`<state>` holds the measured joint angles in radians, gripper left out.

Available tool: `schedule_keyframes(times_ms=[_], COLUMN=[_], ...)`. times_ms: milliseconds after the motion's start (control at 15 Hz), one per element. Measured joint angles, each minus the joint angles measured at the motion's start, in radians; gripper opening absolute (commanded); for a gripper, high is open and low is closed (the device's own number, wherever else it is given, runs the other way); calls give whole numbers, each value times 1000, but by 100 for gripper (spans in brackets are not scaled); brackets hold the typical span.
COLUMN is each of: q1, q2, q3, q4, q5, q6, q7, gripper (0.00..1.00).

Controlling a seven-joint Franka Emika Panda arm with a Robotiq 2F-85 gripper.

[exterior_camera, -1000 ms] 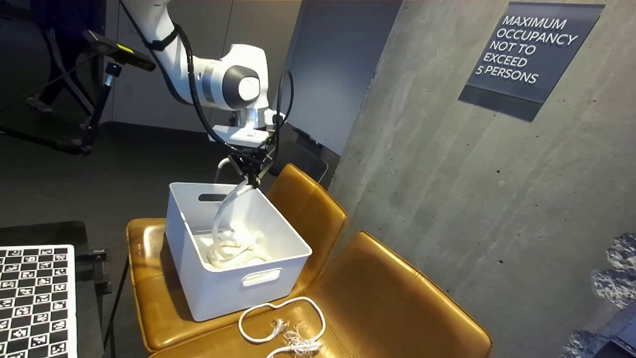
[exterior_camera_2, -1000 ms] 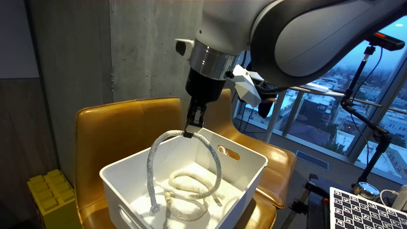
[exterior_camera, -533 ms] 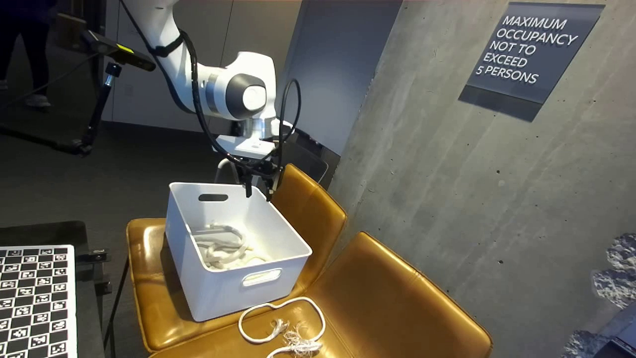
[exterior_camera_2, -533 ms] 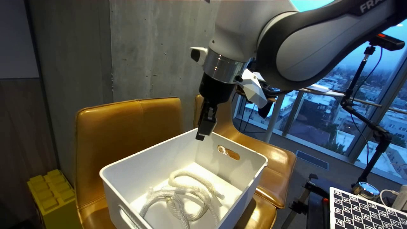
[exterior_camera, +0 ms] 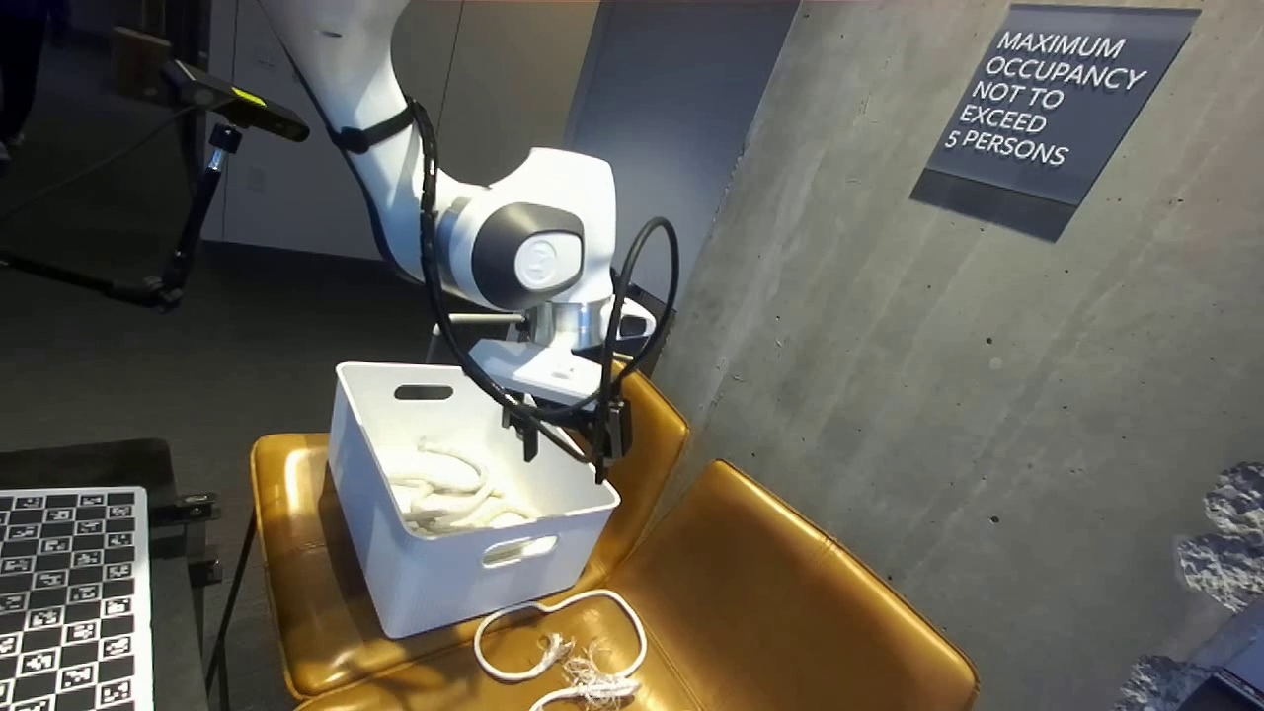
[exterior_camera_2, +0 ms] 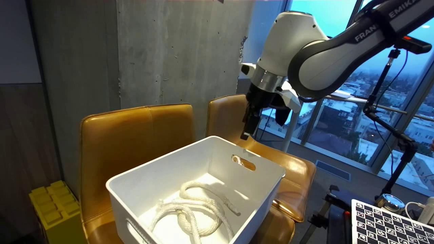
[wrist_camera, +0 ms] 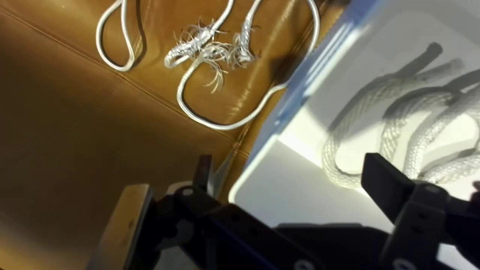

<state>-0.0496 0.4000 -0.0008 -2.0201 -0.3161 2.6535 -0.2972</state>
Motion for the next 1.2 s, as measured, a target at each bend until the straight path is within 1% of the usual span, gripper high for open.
schedule_keyframes(times_ms=[267, 600, 933, 1200], q1=[-102, -207, -282, -305], q2=[11, 71, 172, 270], q3=[-7, -7, -6, -8], q4=[-34, -26, 61, 163], q5=[59, 137, 156, 156], q6=[29, 55, 55, 55], q7=[-91, -203, -261, -269], gripper=[100, 100, 100, 100])
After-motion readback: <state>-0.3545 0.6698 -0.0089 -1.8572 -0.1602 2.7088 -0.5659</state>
